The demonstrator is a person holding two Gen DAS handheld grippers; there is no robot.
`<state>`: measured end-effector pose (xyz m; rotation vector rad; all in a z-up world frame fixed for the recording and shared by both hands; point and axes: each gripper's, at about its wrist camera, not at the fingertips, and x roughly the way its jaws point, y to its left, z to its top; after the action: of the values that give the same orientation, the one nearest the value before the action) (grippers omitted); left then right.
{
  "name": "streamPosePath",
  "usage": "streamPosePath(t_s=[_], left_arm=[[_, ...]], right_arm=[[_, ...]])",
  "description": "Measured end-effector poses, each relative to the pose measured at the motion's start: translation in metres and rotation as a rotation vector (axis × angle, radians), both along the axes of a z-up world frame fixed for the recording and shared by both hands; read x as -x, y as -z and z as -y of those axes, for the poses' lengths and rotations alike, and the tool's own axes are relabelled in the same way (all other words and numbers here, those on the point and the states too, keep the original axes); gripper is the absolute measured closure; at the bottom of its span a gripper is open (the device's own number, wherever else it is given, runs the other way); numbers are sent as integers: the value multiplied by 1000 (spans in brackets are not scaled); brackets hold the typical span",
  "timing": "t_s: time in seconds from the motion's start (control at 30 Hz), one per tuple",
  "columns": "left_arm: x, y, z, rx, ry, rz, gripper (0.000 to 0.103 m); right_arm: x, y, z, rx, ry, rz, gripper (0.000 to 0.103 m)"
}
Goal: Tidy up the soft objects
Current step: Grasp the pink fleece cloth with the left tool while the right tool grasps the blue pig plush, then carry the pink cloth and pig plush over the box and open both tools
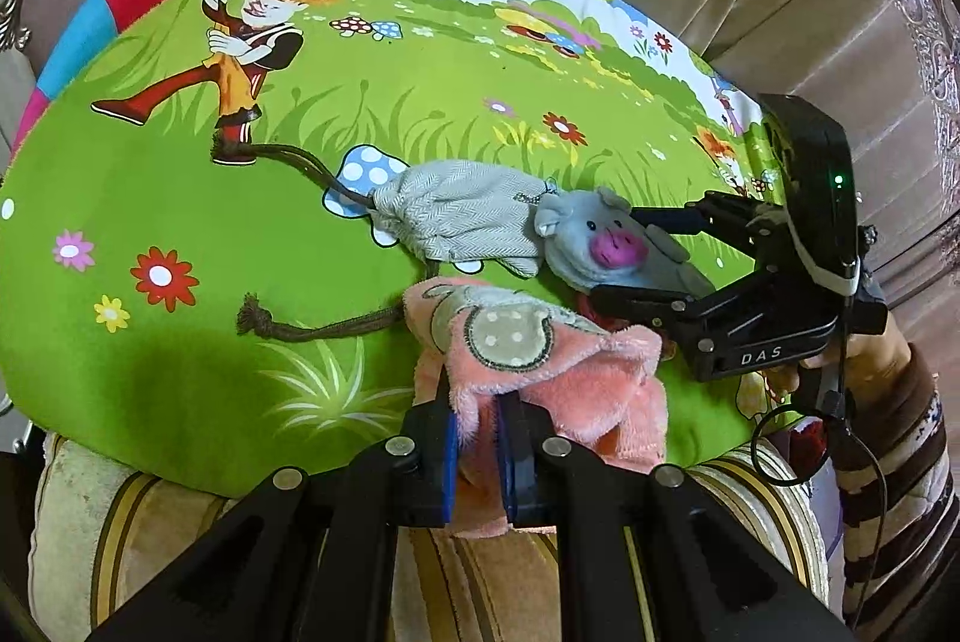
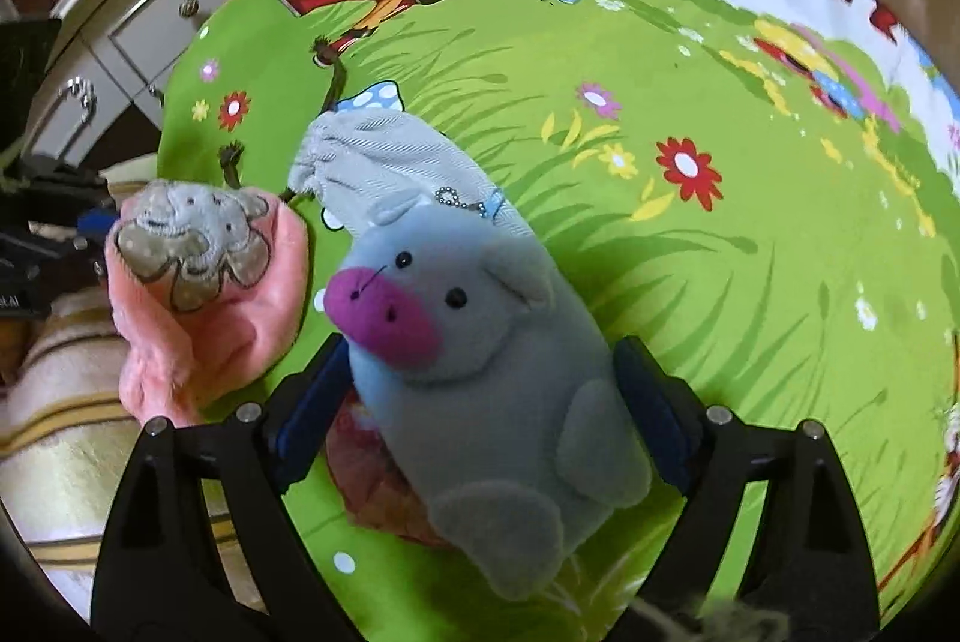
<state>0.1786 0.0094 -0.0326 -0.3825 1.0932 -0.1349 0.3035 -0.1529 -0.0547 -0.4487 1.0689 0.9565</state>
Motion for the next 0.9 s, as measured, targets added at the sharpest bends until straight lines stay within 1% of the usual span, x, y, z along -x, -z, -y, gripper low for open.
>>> streamPosePath(t_s=[0.03, 0.1, 0.13, 0.17, 0.2, 0.3, 0.4, 0.67, 0.77, 0.9], left_arm=[[0, 0, -1, 2, -3, 1, 92], [0, -1, -1, 7, -7, 6, 92], [1, -1, -1, 9, -8, 12, 92], [1, -2, -1, 9, -8, 15, 92], [1, -2, 0, 9, -6, 16, 92], [3, -5, -1, 7, -12, 30, 92], [5, -8, -1, 3, -17, 47, 92], [12, -21, 3, -26, -31, 104, 92], [16, -27, 4, -33, -33, 126, 92], [23, -36, 9, -40, -34, 157, 92]], right_arm=[[0, -1, 2, -11, 8, 5, 22], [-1, -5, 6, -37, 32, 15, 40], [-2, -7, 8, -44, 53, 20, 45], [-3, -8, 10, -51, 69, 20, 54], [-4, -9, 13, -64, 86, 14, 59], [-4, -11, 19, -84, 131, 21, 66], [-2, -19, 28, -119, 183, 35, 68], [15, -55, 55, -165, 368, 142, 68], [30, -70, 63, -181, 417, 169, 68], [56, -86, 71, -217, 457, 181, 68]])
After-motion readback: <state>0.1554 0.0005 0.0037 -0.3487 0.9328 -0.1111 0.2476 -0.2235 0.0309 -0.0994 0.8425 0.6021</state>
